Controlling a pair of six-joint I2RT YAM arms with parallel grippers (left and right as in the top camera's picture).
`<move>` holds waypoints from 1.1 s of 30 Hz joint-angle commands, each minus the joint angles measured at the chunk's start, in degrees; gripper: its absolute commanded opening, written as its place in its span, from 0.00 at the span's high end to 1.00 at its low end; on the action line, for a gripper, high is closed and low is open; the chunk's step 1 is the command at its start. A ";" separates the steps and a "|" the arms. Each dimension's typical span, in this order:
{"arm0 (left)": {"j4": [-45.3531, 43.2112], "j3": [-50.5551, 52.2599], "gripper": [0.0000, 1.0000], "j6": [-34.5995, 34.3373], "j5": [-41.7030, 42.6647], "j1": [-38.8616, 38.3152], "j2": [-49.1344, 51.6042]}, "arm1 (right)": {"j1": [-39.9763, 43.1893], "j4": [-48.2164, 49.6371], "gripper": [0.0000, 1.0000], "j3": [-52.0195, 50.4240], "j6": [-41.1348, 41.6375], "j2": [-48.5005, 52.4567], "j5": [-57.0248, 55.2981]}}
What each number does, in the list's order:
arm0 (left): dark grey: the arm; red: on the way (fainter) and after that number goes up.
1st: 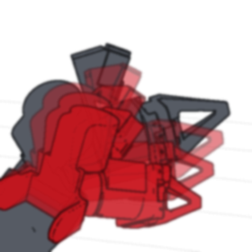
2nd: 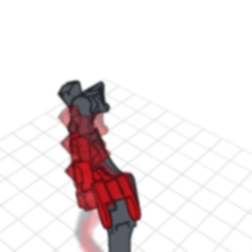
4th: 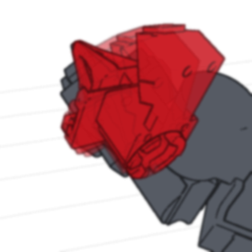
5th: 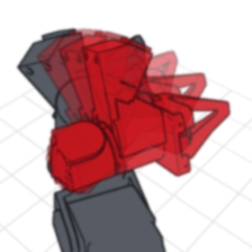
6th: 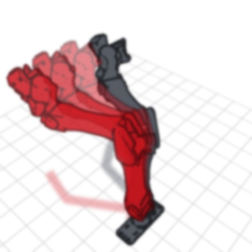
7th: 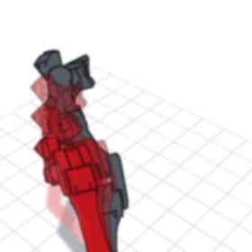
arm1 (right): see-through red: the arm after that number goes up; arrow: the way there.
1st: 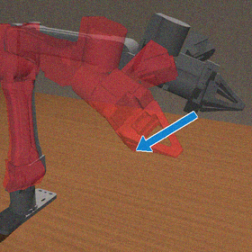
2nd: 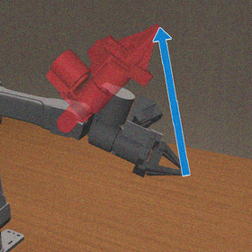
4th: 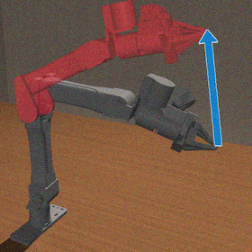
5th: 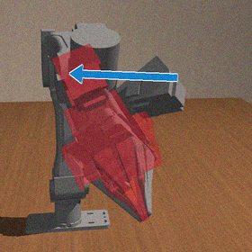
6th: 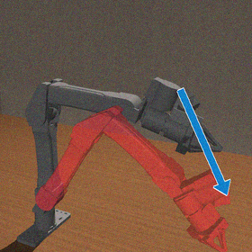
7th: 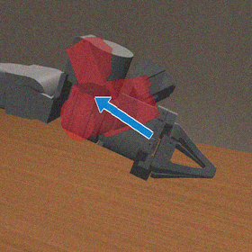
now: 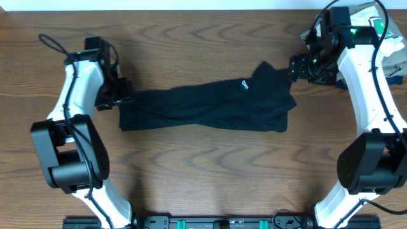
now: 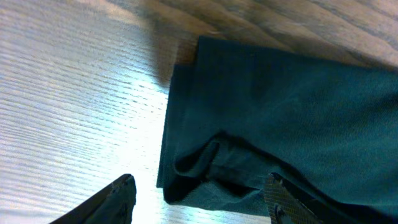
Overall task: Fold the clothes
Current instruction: 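Fold the left end of the shirt rightward with the left gripper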
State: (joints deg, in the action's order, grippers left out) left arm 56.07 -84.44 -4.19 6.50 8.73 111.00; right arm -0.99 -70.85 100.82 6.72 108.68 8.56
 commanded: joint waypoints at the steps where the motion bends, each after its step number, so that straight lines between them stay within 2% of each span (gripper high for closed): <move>1: -0.50 2.58 0.30 1.92 7.45 2.91 0.28 | -1.36 0.20 0.20 0.96 -3.02 -0.46 1.53; 8: -5.49 9.09 0.24 7.19 17.31 6.34 0.35 | -1.49 0.72 0.20 0.96 -3.02 -0.46 1.55; 20: -16.61 18.16 0.23 6.58 17.29 6.34 0.35 | -1.49 1.14 0.20 0.96 -2.99 -0.46 1.55; 21: -17.64 18.97 0.26 6.21 17.29 6.36 0.35 | -1.49 1.20 0.20 0.96 -2.99 -0.46 1.55; 22: -18.40 19.63 0.36 5.84 17.27 6.36 0.35 | -1.49 1.22 0.20 0.96 -2.97 -0.46 1.55; 23: -18.99 20.20 0.47 5.84 17.25 6.36 0.35 | -1.49 1.25 0.20 0.96 -2.97 -0.46 1.55; 24: -19.32 20.61 0.64 5.81 16.79 6.36 0.35 | -1.49 1.27 0.20 0.96 -2.97 -0.46 1.55; 26: -19.34 20.65 0.87 5.66 15.13 6.36 0.35 | -1.49 1.27 0.21 0.96 -2.97 -0.46 1.55; 27: -19.43 20.55 0.94 5.35 14.27 6.40 0.33 | -1.49 1.29 0.21 0.96 -2.97 -0.46 1.55; 33: -19.30 18.91 0.94 3.85 13.55 9.03 -1.20 | -1.49 1.20 0.21 0.96 -2.97 -0.46 1.55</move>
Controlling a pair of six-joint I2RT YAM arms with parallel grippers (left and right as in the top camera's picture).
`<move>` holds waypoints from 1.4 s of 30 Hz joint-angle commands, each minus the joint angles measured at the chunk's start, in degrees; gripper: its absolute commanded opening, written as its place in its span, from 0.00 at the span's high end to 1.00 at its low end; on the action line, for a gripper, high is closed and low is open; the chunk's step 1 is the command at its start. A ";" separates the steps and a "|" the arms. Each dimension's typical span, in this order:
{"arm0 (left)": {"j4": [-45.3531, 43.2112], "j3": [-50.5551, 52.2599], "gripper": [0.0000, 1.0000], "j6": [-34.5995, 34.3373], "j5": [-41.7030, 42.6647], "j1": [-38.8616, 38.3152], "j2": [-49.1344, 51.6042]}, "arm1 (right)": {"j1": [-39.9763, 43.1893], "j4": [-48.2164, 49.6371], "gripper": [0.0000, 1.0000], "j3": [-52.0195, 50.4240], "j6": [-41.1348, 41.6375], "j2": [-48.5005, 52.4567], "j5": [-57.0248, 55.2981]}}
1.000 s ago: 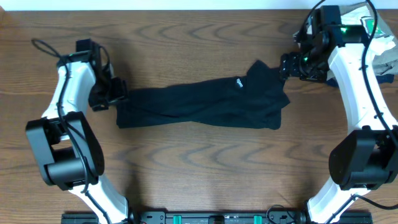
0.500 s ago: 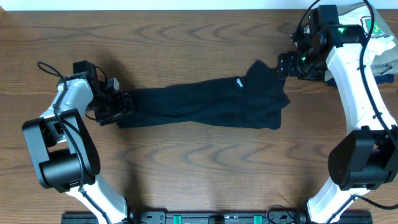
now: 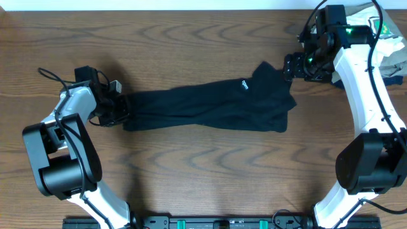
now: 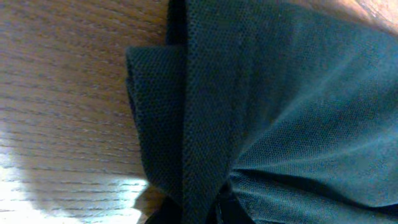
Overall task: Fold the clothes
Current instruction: 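Fold the left end of the shirt rightward with the left gripper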
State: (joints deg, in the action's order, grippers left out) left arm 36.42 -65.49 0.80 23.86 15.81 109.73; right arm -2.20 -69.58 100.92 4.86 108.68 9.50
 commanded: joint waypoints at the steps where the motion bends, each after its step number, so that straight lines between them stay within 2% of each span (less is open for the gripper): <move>1: 0.33 -0.24 0.94 -1.11 -3.80 2.58 -0.52 | -0.28 -0.07 0.21 0.85 -1.11 -0.46 0.61; 10: 0.35 -0.76 0.94 -1.14 -3.74 9.07 -8.11 | -0.28 0.13 0.21 0.85 -1.11 -0.44 0.61; 16: 0.79 -0.76 0.94 -2.12 -3.32 6.99 -12.50 | -0.28 0.87 0.21 0.85 -1.09 -0.44 0.63; 28: 0.00 -0.74 0.94 -3.98 -2.14 -12.55 -15.56 | -0.28 1.07 0.21 0.85 -1.09 -0.44 0.61; 32: -2.78 -0.74 0.94 -5.70 -2.47 -19.39 -14.97 | -0.28 1.03 0.21 0.85 -1.11 -0.44 0.61; 42: -10.40 -0.74 0.94 -8.44 -2.47 -30.23 -13.07 | -0.28 0.81 0.21 0.63 -1.11 -0.42 0.61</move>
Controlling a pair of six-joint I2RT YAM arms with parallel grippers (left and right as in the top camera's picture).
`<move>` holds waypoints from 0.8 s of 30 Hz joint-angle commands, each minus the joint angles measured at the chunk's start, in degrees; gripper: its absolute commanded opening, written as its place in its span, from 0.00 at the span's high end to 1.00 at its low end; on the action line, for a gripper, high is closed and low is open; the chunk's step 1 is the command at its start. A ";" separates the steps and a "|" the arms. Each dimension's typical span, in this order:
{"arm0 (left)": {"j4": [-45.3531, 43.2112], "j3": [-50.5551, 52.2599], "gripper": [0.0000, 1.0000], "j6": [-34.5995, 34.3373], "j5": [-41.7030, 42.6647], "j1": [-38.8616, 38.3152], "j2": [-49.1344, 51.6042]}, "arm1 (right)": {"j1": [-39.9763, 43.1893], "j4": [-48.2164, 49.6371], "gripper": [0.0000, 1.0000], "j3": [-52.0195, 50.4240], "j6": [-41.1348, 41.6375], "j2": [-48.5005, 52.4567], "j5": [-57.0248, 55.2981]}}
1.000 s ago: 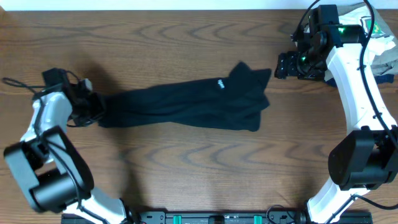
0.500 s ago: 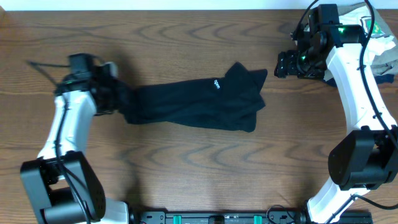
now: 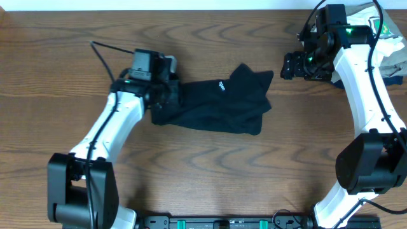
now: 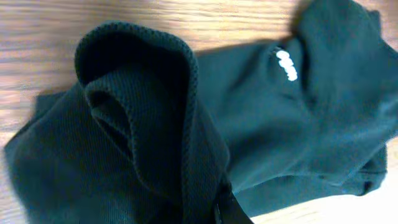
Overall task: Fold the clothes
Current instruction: 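Fold the left end of the shirt rightward with the left gripper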
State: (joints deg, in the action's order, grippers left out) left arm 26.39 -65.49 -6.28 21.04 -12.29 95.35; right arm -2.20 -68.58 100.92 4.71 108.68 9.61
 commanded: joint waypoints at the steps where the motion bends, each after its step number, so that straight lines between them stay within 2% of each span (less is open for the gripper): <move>1: -0.37 -0.74 0.94 -1.36 0.35 -3.04 1.66 | -0.28 -0.24 0.21 0.59 -0.96 -0.42 0.50; 15: -6.64 -0.74 0.94 -3.74 0.37 -10.23 5.90 | -0.24 -0.15 0.21 0.57 -0.96 -0.33 0.50; 16: -7.06 -0.74 0.86 -3.96 0.37 -10.58 5.90 | -0.24 -0.15 0.21 0.57 -0.96 -0.33 0.50; 17: -7.19 -0.74 0.57 -3.98 0.37 -10.82 5.90 | -0.26 -0.17 0.21 0.57 -0.96 -0.33 0.50; 19: -7.39 -0.74 0.05 -4.15 0.39 -11.32 5.92 | -0.28 -0.15 0.21 0.55 -0.90 -0.31 0.48; 20: -7.43 -0.74 0.02 -4.15 0.42 -11.56 5.90 | -0.17 0.02 0.21 0.55 -0.02 -0.28 0.28; 24: -6.99 -0.76 0.02 -4.15 0.42 -11.39 5.60 | 0.66 0.87 0.21 0.50 4.13 0.59 1.01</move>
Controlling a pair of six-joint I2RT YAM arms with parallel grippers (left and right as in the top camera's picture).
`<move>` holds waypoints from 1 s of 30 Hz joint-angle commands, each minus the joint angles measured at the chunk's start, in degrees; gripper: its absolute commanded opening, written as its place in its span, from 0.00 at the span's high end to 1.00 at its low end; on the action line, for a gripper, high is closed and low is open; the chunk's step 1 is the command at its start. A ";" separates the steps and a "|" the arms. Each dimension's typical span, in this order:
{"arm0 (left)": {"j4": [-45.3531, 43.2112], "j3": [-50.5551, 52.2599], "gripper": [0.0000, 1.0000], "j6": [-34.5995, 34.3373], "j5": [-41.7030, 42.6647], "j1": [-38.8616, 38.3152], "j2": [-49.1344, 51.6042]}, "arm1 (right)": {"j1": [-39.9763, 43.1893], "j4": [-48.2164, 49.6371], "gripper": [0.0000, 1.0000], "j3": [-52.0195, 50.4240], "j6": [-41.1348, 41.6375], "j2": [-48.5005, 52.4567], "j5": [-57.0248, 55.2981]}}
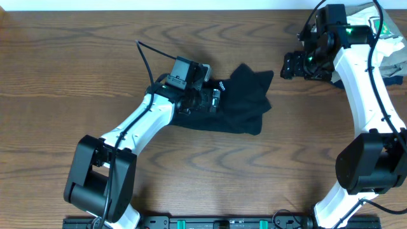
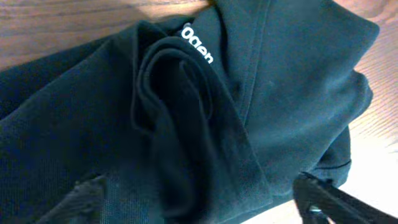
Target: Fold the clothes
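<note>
A black garment (image 1: pixel 238 102) with a small white logo (image 2: pixel 198 43) lies folded in half at the table's middle. Its left end is laid as a thick rolled fold (image 2: pixel 186 124) on the middle part. My left gripper (image 1: pixel 210 100) is open low over that fold (image 2: pixel 205 199). Its fingers (image 2: pixel 87 194) are spread to either side, with cloth beneath them and nothing clasped. My right gripper (image 1: pixel 289 63) hangs right of the garment, apart from its upper right corner. Its jaws are too small and dark to read.
A heap of light clothes (image 1: pixel 381 28) sits at the far right corner behind the right arm. The left arm's cable (image 1: pixel 147 60) loops up over the wooden table (image 1: pixel 191 178).
My left gripper, then shut on the garment's left end near the left edge of the bunch, is now open further right. The end lies on the garment's middle. The right arm is unchanged.
The garment lay stretched long, my left gripper open at its left end and the right at its right corner. Then the left was shut on that end. Later it held the end further right, the cloth clear of the right gripper. Now the end lies released on top.
</note>
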State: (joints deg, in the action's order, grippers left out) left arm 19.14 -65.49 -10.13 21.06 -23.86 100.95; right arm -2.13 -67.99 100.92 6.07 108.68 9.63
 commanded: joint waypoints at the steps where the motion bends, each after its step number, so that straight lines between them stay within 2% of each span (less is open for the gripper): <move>1: 0.68 -0.81 0.02 -0.33 0.42 0.48 -0.39 | 0.63 0.46 0.21 0.50 2.86 0.96 1.88; 6: 5.03 -1.07 0.02 -0.26 0.35 3.89 -4.50 | -0.20 1.31 0.21 0.42 2.91 4.81 6.56; 16: 15.91 -1.07 0.02 2.62 0.28 16.33 -11.58 | -2.40 5.33 0.22 0.37 7.41 15.93 13.66; 24: 19.82 -1.07 0.02 3.04 -4.07 18.97 -11.56 | -4.31 9.66 0.23 0.24 9.18 21.70 17.20; 28: 19.82 -1.07 0.02 3.02 -4.20 18.97 -11.56 | -4.70 13.31 0.28 0.20 9.60 23.80 16.81; 30: 19.85 -1.07 0.02 3.02 -4.20 18.97 -11.56 | -4.70 14.64 0.39 0.20 9.79 24.41 15.63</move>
State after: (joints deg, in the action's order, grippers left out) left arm 38.76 -65.58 -7.88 17.96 -5.06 89.58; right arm -6.13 -54.30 100.97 14.70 131.35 25.96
